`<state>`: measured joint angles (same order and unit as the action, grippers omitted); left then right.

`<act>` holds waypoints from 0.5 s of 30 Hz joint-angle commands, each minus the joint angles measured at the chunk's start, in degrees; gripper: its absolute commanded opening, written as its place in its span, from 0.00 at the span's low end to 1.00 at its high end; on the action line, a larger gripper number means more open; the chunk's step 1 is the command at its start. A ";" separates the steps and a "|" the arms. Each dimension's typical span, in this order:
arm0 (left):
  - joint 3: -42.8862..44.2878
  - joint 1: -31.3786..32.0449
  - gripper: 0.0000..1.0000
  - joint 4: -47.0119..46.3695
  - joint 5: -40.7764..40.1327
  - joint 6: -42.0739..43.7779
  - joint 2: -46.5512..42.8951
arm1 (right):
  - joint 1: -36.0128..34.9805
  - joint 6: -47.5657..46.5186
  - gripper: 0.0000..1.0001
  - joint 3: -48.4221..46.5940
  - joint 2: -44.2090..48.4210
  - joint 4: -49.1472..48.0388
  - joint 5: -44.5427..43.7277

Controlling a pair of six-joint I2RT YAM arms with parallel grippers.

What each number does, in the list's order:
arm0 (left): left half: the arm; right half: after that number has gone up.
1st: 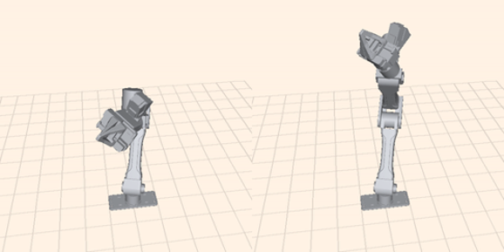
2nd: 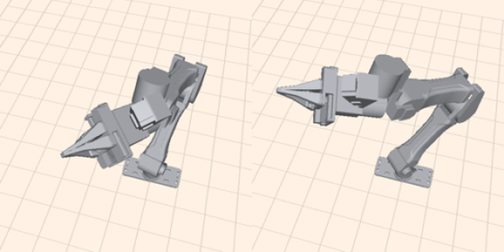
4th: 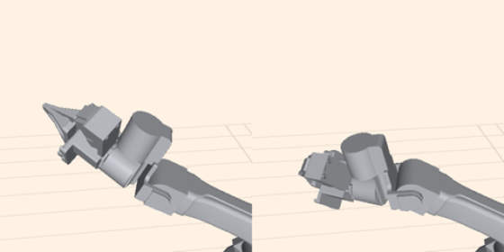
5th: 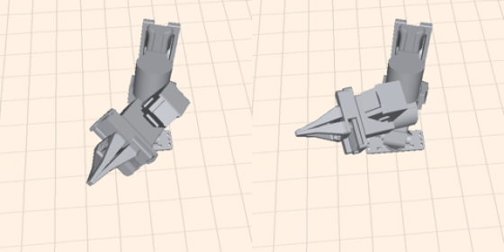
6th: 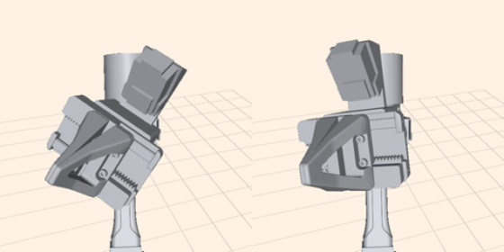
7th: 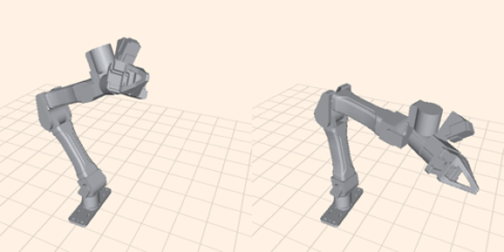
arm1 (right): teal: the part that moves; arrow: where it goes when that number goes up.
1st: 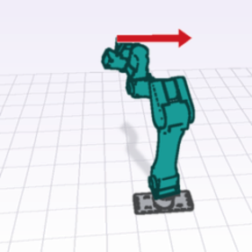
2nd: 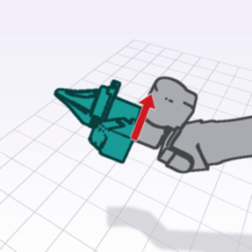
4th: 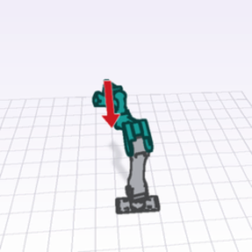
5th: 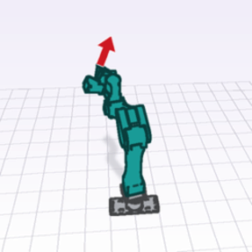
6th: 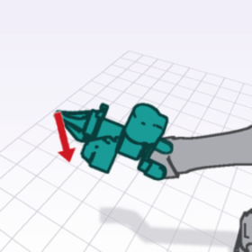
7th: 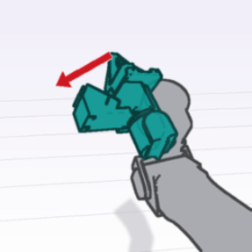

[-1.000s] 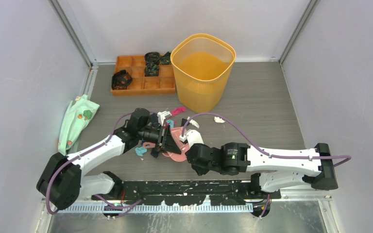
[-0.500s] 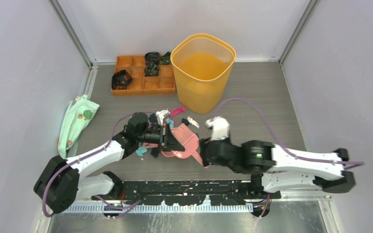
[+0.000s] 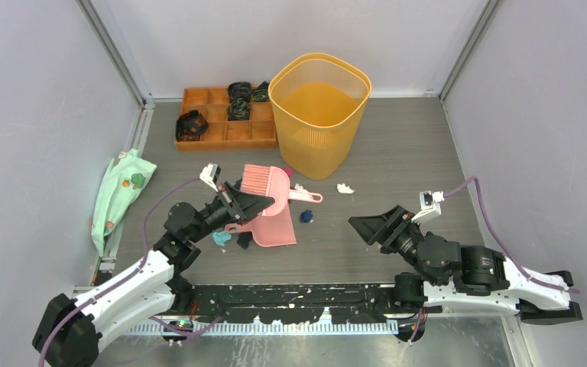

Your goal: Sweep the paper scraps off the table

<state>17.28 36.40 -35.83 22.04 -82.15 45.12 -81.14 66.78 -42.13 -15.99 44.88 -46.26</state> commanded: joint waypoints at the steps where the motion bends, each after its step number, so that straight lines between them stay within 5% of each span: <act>1: 1.05 0.16 0.00 -8.17 -6.46 -3.43 -1.32 | -0.14 0.75 0.73 -0.40 -3.77 -11.07 -3.53; 7: -0.84 0.17 0.01 -13.63 -5.49 -6.93 0.78 | -0.14 -10.75 0.74 3.68 -5.55 -31.68 0.27; 15: -3.60 0.17 0.01 -12.88 -5.69 -7.70 -2.38 | 0.72 -14.40 0.74 -4.93 -17.19 -32.23 2.18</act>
<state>14.04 36.40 -44.82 17.45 -88.92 45.21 -81.08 55.79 -40.23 -26.68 16.75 -44.93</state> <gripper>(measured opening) 0.091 0.745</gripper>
